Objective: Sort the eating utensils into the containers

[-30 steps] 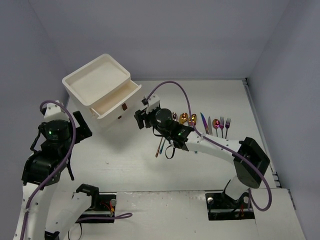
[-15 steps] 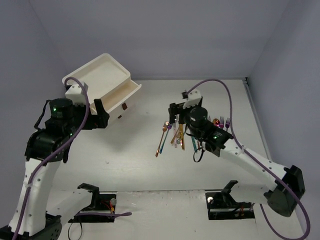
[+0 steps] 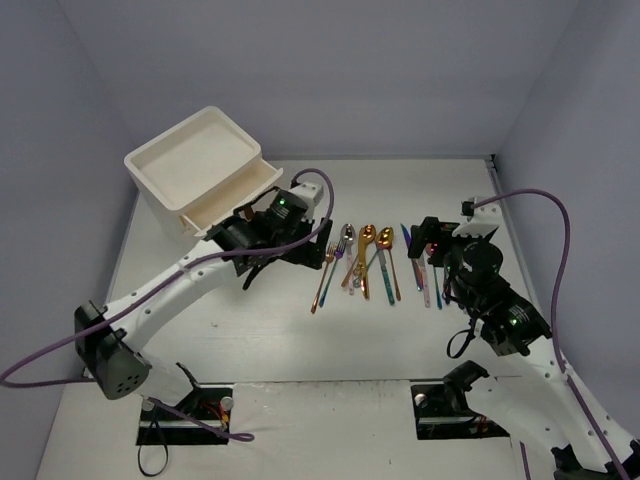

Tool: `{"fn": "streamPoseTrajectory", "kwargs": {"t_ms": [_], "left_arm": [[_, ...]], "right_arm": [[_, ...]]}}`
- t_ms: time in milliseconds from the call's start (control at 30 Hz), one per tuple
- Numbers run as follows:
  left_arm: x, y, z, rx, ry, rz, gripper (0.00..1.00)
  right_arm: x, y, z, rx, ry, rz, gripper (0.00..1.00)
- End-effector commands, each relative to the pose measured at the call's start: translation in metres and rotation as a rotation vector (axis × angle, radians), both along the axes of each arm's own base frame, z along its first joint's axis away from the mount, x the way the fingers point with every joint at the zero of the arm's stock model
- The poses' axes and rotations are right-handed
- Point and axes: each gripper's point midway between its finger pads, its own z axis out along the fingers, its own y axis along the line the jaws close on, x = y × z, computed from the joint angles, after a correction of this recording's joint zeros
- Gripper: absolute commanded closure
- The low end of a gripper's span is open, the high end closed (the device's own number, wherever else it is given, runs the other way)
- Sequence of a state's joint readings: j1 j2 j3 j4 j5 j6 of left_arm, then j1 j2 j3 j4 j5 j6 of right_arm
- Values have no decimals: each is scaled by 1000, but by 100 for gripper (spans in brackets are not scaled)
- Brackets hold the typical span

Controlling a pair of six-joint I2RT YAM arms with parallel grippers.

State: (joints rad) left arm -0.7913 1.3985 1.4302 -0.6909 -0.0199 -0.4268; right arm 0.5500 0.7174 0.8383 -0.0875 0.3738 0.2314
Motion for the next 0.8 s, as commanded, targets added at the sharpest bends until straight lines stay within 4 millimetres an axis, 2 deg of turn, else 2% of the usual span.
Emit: {"fn": "streamPoseTrajectory", "kwargs": {"t_ms": [0, 100, 167, 200, 333, 433, 767], "left_arm": [[31, -27, -15, -26, -6, 112, 26], [42, -35, -46, 35, 38, 127, 38], [47, -37, -61, 61, 61, 140, 51], [50, -39, -69, 73, 75, 145, 54], [58, -45, -107, 149, 122, 143, 55], [64, -48, -125, 191, 139, 138, 55], [85, -49, -156, 255, 157, 162, 56]], "right_arm": [[-12, -15, 0, 16, 3, -48, 15], [-18, -17, -5, 20, 14, -41, 15], [-23, -19, -8, 24, 14, -38, 15], [-25, -20, -10, 20, 18, -36, 15], [-29, -21, -16, 13, 23, -29, 15], [-30, -20, -19, 12, 27, -18, 15], [-33, -16, -18, 21, 26, 10, 14]]}}
